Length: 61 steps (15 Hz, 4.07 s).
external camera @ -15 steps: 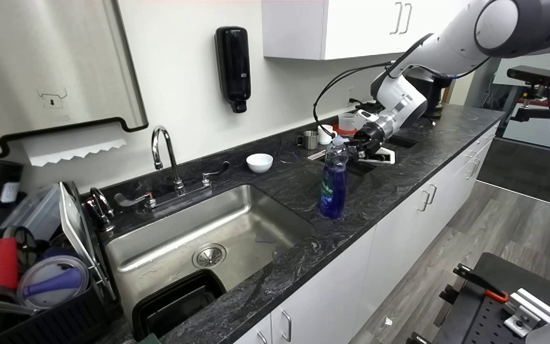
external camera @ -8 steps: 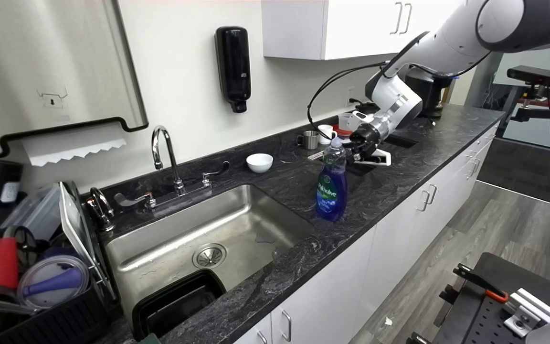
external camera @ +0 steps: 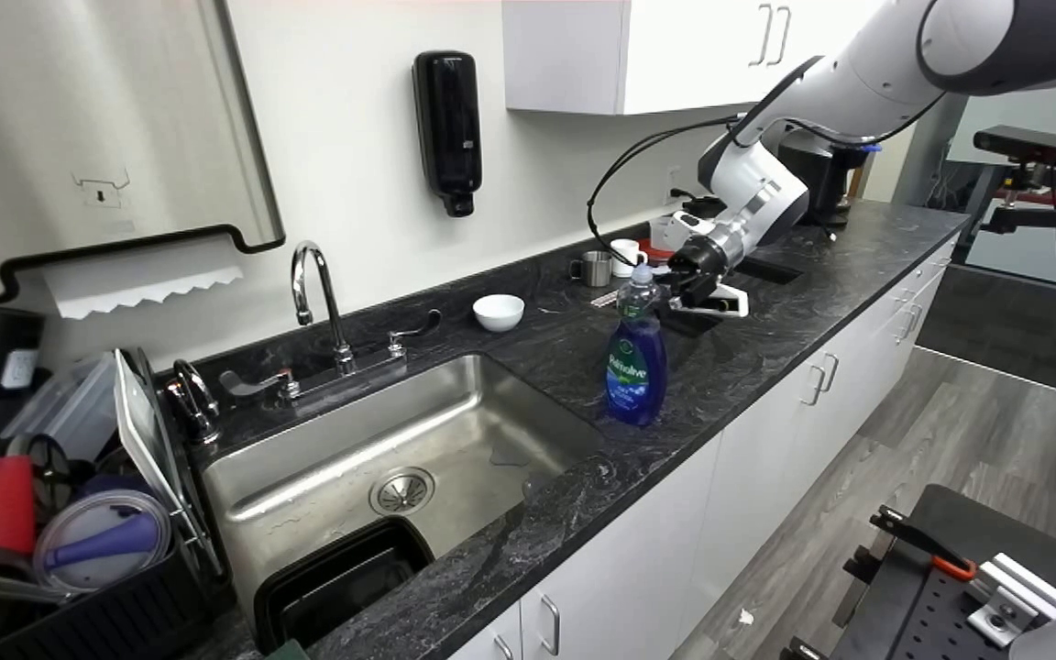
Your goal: Pick up the dish soap bottle
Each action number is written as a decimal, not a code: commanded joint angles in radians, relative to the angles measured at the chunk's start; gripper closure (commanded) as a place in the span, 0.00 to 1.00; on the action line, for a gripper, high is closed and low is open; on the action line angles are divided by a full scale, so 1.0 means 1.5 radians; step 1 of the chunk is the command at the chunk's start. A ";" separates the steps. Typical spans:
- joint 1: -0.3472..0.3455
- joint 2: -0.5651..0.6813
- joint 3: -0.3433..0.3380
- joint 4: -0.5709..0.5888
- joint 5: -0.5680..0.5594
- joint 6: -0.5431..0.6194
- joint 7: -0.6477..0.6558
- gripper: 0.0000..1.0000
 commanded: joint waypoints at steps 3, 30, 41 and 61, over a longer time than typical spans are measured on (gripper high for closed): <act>0.005 -0.010 -0.013 -0.011 0.003 0.049 0.016 0.47; 0.021 -0.091 -0.018 -0.004 -0.203 0.270 0.111 0.47; 0.049 -0.122 0.011 -0.058 -0.260 0.321 0.111 0.47; 0.082 -0.082 0.077 -0.166 -0.365 0.497 0.142 0.47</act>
